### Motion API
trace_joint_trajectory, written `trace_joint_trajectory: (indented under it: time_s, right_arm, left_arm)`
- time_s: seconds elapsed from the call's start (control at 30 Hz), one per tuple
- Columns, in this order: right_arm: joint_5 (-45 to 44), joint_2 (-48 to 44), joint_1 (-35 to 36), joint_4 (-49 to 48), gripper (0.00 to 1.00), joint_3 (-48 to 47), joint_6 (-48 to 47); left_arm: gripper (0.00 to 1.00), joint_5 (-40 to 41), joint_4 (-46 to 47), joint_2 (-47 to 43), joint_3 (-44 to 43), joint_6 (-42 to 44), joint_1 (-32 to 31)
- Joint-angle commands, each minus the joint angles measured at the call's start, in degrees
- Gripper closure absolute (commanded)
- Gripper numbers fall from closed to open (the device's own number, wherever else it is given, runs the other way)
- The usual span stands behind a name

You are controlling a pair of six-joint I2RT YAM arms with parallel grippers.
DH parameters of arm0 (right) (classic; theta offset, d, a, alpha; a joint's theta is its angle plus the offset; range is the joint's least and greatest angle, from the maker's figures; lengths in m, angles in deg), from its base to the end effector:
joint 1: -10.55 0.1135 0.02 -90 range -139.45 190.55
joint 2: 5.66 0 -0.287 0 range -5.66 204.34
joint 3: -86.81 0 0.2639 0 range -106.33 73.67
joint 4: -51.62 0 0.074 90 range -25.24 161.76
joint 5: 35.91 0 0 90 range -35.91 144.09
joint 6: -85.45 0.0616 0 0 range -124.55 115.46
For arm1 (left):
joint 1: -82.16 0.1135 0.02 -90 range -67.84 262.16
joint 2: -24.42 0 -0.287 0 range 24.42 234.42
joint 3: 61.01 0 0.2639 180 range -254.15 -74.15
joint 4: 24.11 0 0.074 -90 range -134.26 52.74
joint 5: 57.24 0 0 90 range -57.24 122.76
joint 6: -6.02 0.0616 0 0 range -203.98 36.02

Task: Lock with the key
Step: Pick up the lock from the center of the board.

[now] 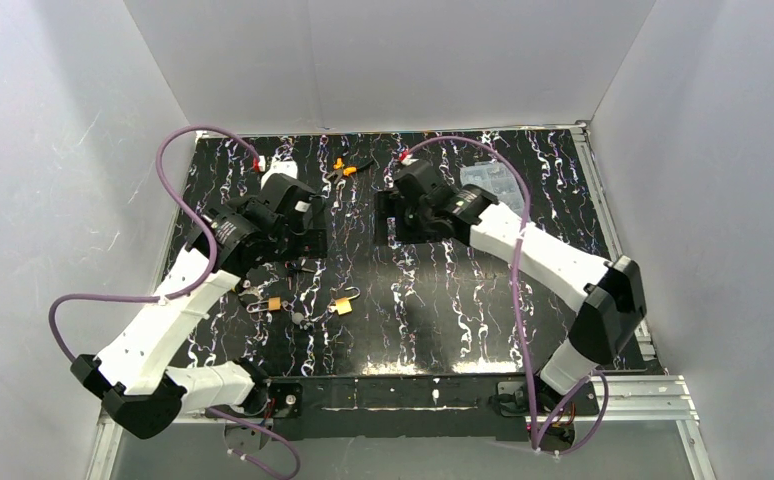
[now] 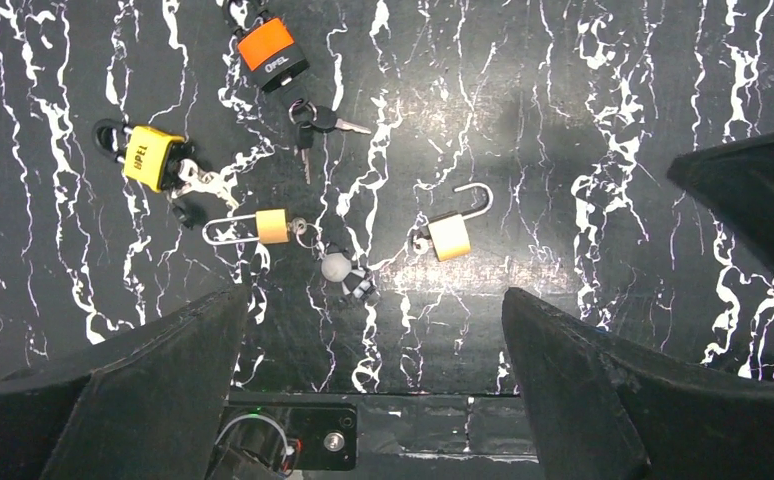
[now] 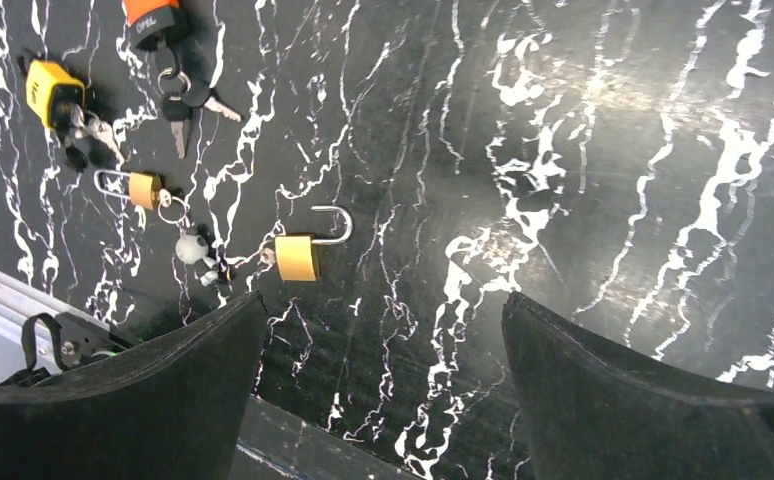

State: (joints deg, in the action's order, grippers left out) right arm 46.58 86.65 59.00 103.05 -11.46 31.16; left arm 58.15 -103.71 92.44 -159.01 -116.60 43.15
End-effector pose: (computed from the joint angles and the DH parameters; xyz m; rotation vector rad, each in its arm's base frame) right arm 0.2639 0.2856 0.3314 -0.2043 2.4179 0.5474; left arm 0.1916 -0.1212 0.4127 -0.0627 2.3302 -0.0755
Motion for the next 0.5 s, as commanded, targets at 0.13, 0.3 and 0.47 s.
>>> trace_joint_trajectory:
  time_s: [0.13, 0.3, 0.47]
  right_arm:
    - [0.2, 9.2, 7.0, 0.7, 0.12, -6.7, 1.6]
    - [0.0, 15.7, 10.2, 2.2, 0.15, -9.6, 2.4]
    - [0.2, 20.2, 11.3, 3.1, 0.26, -11.8, 2.5]
  left_arm:
    - [0.0, -0.6, -3.5, -1.8, 0.2, -0.4, 2.8]
    - [0.01, -0.8, -4.2, -2.6, 0.5, -0.4, 3.5]
    - [0.0, -0.7, -4.8, -3.7, 1.2, -0.6, 4.0]
